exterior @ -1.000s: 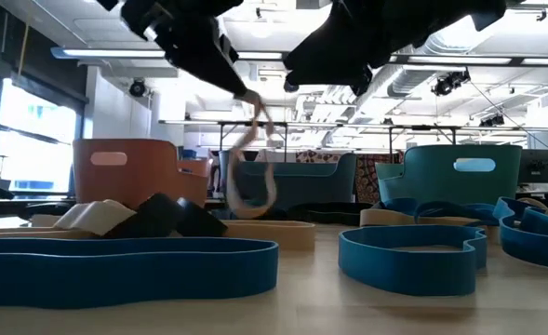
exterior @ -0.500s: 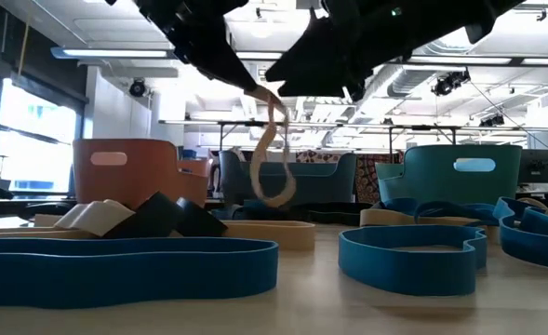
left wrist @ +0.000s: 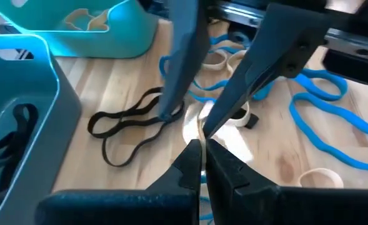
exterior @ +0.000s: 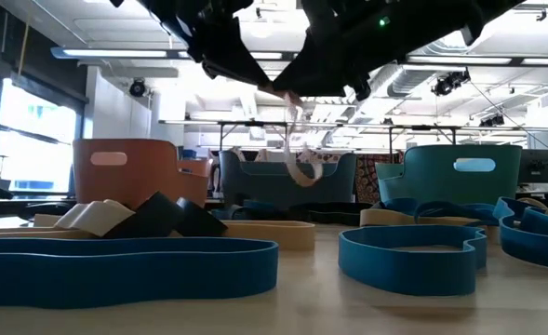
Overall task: Sort rubber bands into baskets
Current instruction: Put the brown rubber band into the green bin
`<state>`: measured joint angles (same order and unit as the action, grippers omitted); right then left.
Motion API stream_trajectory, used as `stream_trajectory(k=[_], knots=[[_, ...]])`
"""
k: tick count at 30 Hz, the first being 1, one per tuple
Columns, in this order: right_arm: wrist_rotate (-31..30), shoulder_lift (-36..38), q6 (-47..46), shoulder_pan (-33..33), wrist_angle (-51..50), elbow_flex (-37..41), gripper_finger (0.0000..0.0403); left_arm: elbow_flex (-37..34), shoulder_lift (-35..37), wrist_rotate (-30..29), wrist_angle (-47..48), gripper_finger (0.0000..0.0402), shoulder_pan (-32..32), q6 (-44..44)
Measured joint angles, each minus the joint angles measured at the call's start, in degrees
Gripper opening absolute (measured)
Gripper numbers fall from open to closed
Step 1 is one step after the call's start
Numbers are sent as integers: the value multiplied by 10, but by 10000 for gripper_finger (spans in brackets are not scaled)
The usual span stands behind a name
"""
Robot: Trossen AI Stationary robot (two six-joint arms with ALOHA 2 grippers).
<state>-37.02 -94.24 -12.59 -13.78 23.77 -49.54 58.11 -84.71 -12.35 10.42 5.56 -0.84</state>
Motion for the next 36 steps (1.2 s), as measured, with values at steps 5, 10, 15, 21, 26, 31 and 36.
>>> stream_trajectory(k=[5, 10, 15, 21, 26, 31, 36], knots=[[0, 0, 11, 0, -5, 0, 25, 0, 0, -3, -1, 6, 0, 14], [5, 0, 11, 0, -9, 0, 12, 0, 0, -3, -2, 17, 0, 20], [5, 0, 17, 0, -10, 0, 3, 0, 0, -3, 0, 29, 0, 29], [5, 9, 18, 0, -19, 0, 2, 0, 0, -2, -6, 50, 0, 41], [-1, 29, 15, 0, -45, 0, 1, -16, 0, 0, -54, 80, 0, 65], [-8, 38, 15, 0, -61, 0, 1, -54, 0, 2, -140, 110, -8, 71], [-10, 45, 15, 0, -77, 0, 0, -100, 0, 27, -228, 125, -31, 60]])
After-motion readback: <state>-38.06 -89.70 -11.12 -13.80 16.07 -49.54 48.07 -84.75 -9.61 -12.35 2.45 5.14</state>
